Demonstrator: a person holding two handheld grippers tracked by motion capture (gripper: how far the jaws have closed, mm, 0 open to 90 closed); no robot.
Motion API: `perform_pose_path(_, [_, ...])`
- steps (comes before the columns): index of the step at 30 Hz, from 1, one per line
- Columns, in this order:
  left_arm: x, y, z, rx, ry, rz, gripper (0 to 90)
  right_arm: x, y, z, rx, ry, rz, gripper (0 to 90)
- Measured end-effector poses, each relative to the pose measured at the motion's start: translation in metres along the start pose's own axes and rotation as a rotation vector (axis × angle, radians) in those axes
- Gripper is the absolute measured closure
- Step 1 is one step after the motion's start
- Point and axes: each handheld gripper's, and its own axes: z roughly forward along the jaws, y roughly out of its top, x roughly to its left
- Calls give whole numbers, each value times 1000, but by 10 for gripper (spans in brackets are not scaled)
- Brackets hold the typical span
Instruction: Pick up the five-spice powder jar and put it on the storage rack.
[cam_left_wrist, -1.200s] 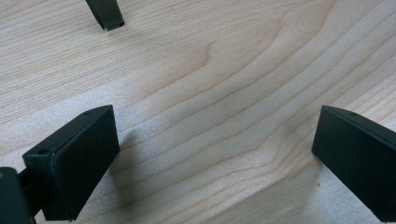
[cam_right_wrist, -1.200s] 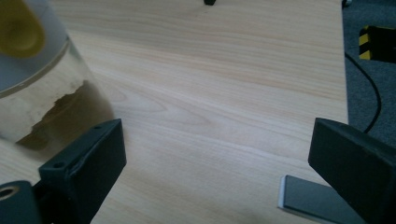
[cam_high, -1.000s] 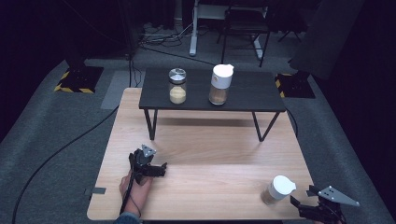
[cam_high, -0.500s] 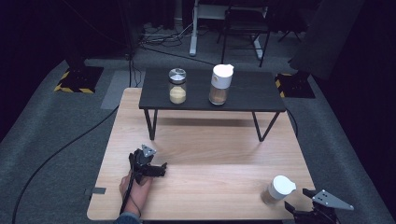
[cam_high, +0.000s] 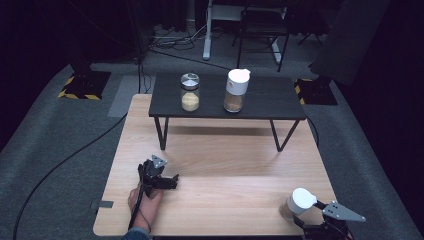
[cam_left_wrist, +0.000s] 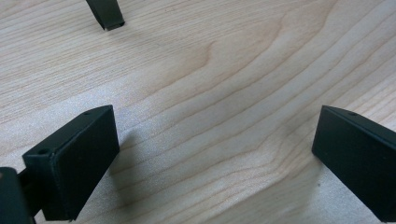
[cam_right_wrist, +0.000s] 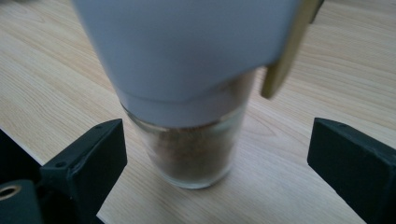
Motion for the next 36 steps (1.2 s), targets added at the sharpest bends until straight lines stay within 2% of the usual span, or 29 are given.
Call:
perform_pose_path(5, [0,0,0,0,0,0,5,3,2,6,-9,2,-5,75])
perform_pose_path(8, [0,0,0,0,0,0,5,6,2,12,-26,12,-11,131])
perform_pose_path(14, [0,0,0,0,0,0,5,10,3,22,-26,7,-16,205])
perform_pose_path(16, [0,0,0,0,0,0,5,9,3,24,-25,16,-12,260])
perform_pose_path(18, [0,0,0,0,0,0,5,11,2,25,-24,4,-20,297])
perform_pose_path(28, [-1,1,0,3,6,-3,5,15,8,27,-12,-14,-33,303])
perform_pose_path(36, [-1,1,0,3,3,-4,3,10,33,31,-19,13,-42,303])
